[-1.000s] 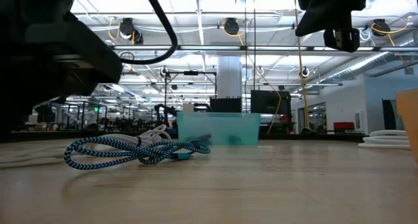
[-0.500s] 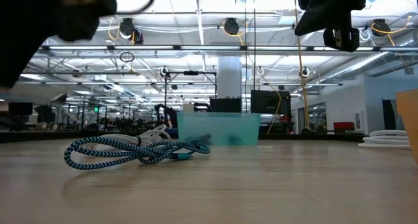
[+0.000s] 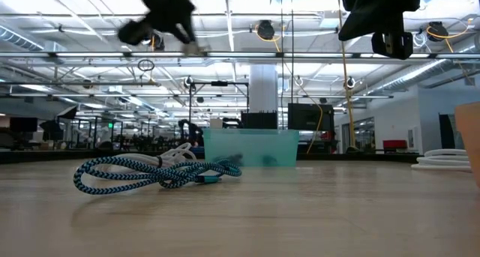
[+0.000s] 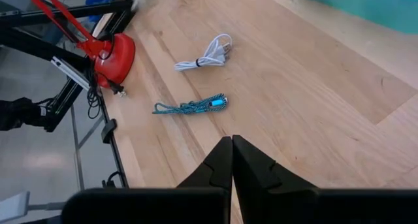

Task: Pick & Place USB Port
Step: Put the white charger cable into the blue bin

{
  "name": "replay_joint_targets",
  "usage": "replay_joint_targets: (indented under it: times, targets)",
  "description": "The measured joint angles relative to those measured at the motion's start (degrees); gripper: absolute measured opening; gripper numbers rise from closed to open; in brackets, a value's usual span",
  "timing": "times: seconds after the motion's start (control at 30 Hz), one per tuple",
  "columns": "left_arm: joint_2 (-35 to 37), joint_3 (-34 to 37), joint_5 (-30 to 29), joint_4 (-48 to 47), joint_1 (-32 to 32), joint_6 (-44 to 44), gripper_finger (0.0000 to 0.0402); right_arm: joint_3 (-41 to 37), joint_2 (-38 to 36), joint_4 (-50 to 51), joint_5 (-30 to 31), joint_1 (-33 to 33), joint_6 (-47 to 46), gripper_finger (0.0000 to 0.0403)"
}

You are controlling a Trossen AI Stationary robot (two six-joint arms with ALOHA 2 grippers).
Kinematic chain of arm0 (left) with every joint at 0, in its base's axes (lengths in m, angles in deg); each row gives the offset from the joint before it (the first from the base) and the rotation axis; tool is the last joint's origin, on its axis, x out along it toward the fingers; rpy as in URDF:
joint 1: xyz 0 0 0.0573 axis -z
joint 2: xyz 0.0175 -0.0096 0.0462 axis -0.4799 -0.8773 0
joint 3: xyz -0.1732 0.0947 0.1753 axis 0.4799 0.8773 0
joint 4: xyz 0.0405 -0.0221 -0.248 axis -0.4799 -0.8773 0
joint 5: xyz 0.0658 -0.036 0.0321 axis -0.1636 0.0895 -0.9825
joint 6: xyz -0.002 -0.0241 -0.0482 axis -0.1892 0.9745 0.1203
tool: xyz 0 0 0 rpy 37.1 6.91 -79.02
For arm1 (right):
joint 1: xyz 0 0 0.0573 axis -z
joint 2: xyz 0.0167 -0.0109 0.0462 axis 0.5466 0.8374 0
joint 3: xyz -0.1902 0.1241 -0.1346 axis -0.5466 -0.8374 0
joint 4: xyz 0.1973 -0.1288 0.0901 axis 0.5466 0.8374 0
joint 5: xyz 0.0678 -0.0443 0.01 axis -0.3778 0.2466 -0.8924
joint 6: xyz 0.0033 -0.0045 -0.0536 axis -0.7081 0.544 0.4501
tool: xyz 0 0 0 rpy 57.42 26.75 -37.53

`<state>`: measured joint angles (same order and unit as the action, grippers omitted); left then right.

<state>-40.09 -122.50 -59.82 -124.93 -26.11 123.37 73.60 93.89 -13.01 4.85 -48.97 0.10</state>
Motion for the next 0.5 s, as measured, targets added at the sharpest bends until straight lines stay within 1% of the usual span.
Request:
replay_joint_targets:
  times: [0.13,0.27,0.4,0.47,0.5]
  targets:
    - [-2.1,-0.1,6.0,12.0,-10.1,-8.5,0.0001,0.0,0.0,0.0,0.0,0.0,-1.1,0.0]
    - [-5.9,-0.1,12.9,20.2,-18.0,-12.3,0.0001,0.0,0.0,0.0,-0.1,0.0,-1.5,0.0]
    - [-10.5,-0.1,17.8,23.9,-22.8,-13.9,0.0,0.0,0.0,0.0,-0.2,0.0,-1.5,0.0]
    - [-13.2,0.0,19.5,24.0,-24.2,-14.1,0.0,0.0,0.0,-0.2,-1.4,0.0,-2.0,0.0]
    - [-14.6,0.0,20.2,25.5,-24.6,-14.3,0.0,0.0,0.0,-0.2,-1.5,0.0,-2.0,0.0]
